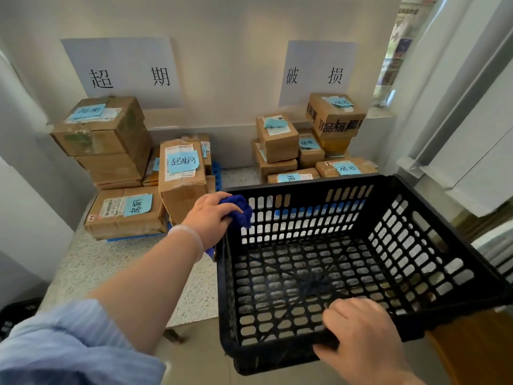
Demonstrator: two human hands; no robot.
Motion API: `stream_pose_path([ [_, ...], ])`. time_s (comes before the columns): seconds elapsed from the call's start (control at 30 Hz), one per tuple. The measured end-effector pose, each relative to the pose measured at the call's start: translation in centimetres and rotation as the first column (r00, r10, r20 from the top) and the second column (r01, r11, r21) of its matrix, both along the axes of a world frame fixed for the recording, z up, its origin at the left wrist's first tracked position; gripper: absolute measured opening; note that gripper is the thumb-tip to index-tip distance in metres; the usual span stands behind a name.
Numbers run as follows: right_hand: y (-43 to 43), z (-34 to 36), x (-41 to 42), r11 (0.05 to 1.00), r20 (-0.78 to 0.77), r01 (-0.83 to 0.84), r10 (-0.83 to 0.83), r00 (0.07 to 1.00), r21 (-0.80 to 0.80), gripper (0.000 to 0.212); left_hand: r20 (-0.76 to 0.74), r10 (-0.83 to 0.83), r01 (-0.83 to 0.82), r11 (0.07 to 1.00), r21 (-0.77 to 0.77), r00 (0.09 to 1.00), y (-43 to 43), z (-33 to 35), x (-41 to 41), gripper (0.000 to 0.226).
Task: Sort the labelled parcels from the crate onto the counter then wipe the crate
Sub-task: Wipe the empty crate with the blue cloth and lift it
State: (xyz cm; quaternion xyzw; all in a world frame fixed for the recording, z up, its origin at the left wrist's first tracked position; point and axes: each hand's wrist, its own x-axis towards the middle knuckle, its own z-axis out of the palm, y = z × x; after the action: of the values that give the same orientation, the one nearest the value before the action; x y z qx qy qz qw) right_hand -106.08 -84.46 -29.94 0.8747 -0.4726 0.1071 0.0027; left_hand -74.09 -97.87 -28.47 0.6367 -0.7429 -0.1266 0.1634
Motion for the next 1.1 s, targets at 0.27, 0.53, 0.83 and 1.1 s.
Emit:
stream_pose_path([
  [0.27, 0.4, -0.2, 0.3, 0.999, 0.036, 0.023, -0.021, 0.999, -0.042, 0.024, -0.108, -0.151, 0.146, 0.988, -0.051, 0.983, 9.7, -0.2, 0.0, 0.026],
  [0.53, 0.4, -0.7, 0.2, 0.999, 0.043, 0.039, -0.037, 0.998, -0.033, 0.025, -0.071, -0.312, 0.307, 0.949, -0.076, 0.947, 17.2, -0.6, -1.1, 0.020],
  [0.83, -0.8, -0.5, 1.7, 0.996, 0.110, 0.059, -0.051, 0.993, -0.064, 0.033, 0.005, -0.095, 0.095, 0.995, -0.022, 0.995, 6.0, 0.5, -0.7, 0.025],
  [1.1, -0.9, -0.2, 1.4, 1.000, 0.076, 0.030, -0.030, 0.997, 0.001, 0.025, 0.113, 0.067, -0.078, 0.992, 0.096, 0.991, 1.1, 2.3, -2.2, 0.030],
])
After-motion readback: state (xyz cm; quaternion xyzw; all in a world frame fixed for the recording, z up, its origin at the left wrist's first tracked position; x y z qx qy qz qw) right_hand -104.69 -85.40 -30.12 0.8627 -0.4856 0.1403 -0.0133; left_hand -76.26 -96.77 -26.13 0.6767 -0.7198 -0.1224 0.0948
